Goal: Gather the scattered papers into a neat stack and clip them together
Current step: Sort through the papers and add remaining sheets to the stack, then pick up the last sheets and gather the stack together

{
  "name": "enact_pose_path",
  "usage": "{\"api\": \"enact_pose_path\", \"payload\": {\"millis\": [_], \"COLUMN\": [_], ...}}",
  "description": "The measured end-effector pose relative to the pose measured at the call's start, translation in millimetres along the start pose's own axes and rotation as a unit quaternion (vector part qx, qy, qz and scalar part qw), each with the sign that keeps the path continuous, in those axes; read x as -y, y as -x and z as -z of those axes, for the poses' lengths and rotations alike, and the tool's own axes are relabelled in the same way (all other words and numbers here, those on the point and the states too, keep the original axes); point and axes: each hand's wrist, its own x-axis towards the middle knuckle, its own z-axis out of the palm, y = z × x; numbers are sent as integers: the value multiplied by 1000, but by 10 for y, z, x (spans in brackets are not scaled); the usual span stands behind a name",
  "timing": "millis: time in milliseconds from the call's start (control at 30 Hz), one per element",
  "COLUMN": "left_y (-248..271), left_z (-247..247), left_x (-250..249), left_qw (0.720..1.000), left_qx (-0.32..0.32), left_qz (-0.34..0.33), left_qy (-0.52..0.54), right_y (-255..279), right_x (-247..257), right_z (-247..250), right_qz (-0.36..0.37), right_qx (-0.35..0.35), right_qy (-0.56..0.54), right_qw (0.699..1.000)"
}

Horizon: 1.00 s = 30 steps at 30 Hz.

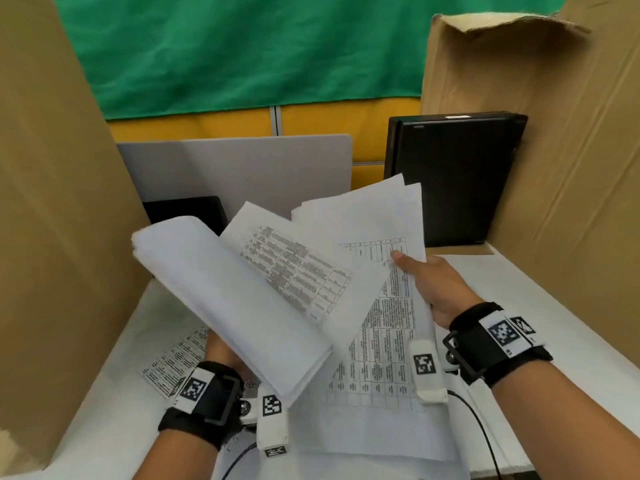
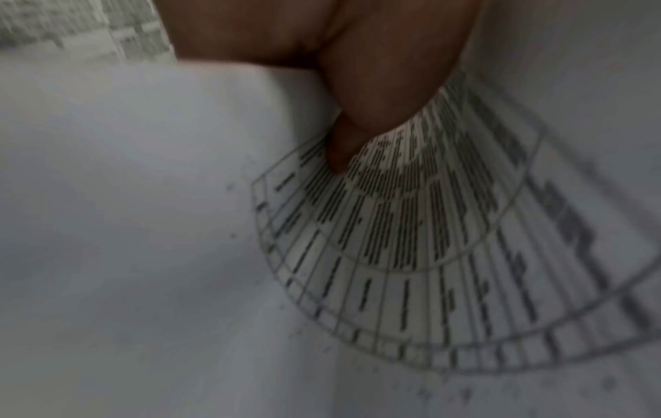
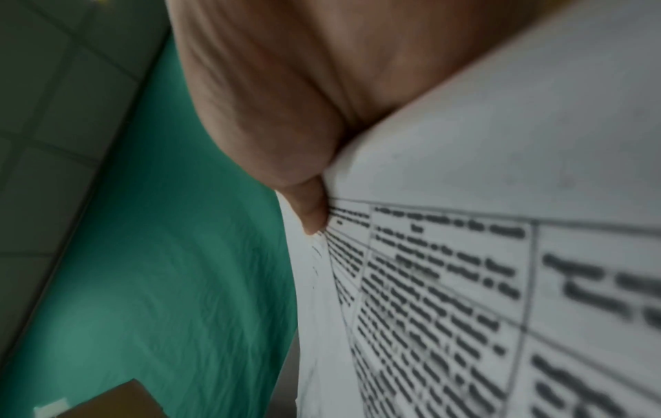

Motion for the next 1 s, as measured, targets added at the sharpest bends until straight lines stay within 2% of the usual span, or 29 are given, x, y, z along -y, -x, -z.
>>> {"api": "enact_pose_path", "payload": {"millis": [33,133,267,367,533,600,667,700,767,833,900,933,1000], "left_y": [-3,103,55,69,28,-26,-35,-10,44,110,138,140,185], "left_z": [-1,67,263,298,328,361,380,366,340,324,321,329,322], "left_x": [0,-11,56,59,30,54,56,38,12,21,55,71,97], "left_qw": [1000,973,940,942,963,975,990,994,992,990,977,975,978], "left_qx": [-4,-12,14,44,57,60,71,77,97,110,83,77,76], "left_qz": [-6,-69,-83,-88,-63,-13,26,50,74,30,-42,-52,-30], "left_qy": [-12,-221,-331,-322,-254,-216,-119,-65,-26,-83,-193,-204,-191], "right_y": [-21,-43,-29,-28,-150,-302,-454,-525,-584,-556,-428,-402,-398], "right_x": [6,151,604,997,1305,1085,684,465,26,-376,-651,-746,-828], "right_z": [60,265,428,384,66,-137,-362,-468,-703,-904,-1048,-1081,-1055], "right_qz": [7,21,68,115,132,106,63,39,0,-38,-63,-61,-58], "right_qx": [-13,-28,-37,-48,-15,7,35,50,89,135,189,195,169], "right_qy": [18,101,214,231,131,147,183,205,239,281,330,342,317], "right_qw": [1000,994,974,965,982,983,981,977,967,949,923,917,932]}}
